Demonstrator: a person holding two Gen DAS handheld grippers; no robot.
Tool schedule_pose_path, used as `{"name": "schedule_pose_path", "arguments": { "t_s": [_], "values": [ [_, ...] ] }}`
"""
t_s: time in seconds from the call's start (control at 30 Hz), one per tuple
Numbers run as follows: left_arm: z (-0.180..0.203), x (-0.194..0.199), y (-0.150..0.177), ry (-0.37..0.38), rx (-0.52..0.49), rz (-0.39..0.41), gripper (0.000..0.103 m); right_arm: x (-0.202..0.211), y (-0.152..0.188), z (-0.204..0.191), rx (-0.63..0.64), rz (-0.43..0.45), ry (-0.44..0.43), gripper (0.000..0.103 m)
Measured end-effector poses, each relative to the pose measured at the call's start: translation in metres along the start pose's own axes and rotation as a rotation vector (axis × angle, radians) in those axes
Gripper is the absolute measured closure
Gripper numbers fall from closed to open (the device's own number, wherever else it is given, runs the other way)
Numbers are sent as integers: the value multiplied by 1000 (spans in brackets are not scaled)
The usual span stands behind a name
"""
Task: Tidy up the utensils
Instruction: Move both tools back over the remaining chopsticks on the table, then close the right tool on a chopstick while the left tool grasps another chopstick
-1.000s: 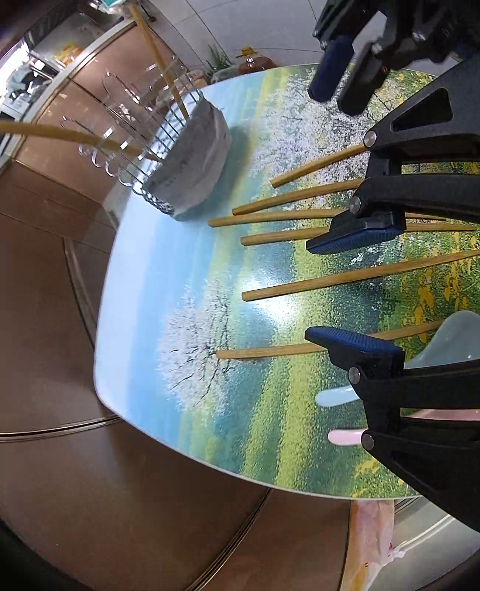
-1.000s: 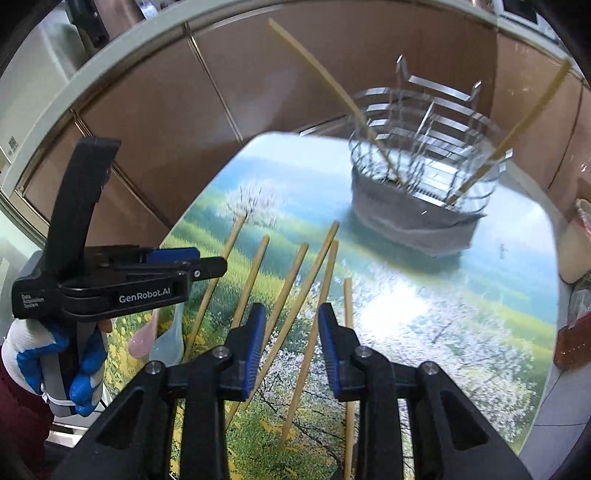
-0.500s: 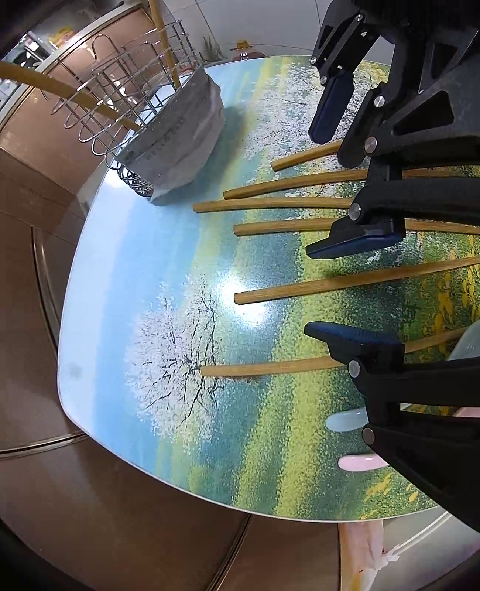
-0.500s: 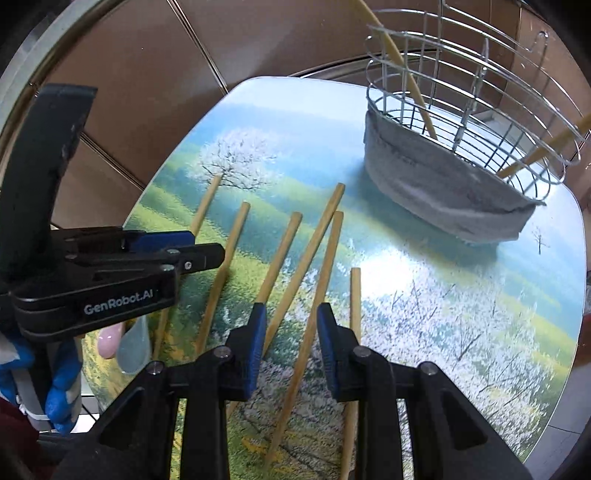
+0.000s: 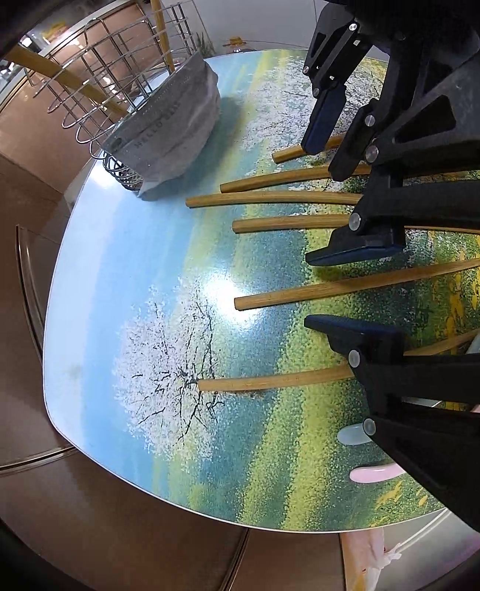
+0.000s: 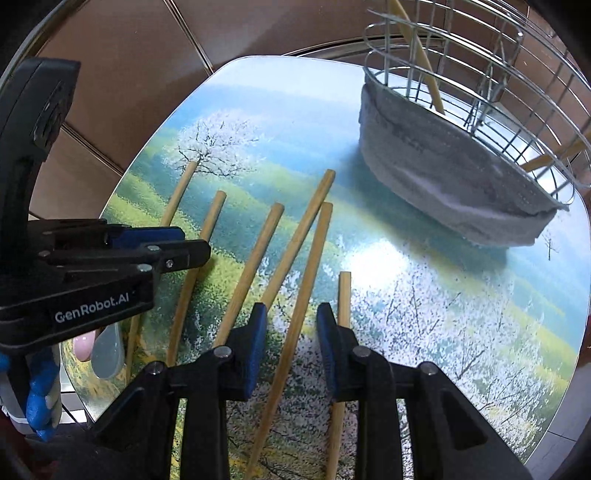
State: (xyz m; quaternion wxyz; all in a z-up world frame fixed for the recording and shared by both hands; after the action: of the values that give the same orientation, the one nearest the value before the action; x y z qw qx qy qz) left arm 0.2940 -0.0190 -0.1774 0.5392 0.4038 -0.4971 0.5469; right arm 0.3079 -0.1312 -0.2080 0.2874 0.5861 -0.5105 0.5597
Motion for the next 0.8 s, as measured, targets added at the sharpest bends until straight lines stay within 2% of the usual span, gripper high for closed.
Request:
{"name": "schedule_pose_path", "arguments": {
  "t_s": [0.37,0.57,0.8],
  "values": [
    [4,-12,-9,0,5,-19,87,-13,-9,-3,16,-21,13,83],
    [1,-15,-14,-8,8,-29,94,-14,-12,0,21,-31,28,91],
    [0,-15,-17,-30,-11,-38,95,-19,-18,-4,50,-67,70,94]
  ]
}}
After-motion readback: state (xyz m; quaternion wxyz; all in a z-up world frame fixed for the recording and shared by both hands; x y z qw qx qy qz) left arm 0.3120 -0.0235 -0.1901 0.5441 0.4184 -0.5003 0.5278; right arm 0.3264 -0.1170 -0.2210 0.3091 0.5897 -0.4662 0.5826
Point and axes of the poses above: each gripper's, at about its wrist camera, not at the fingertips, and x roughly against the way its jaws point, z to its right, y to its underside, the point moved 2 cm from there along -x, roughly the way its jaws point, and after that the axes turned 4 degrees about -z, right-handed, at the moved point
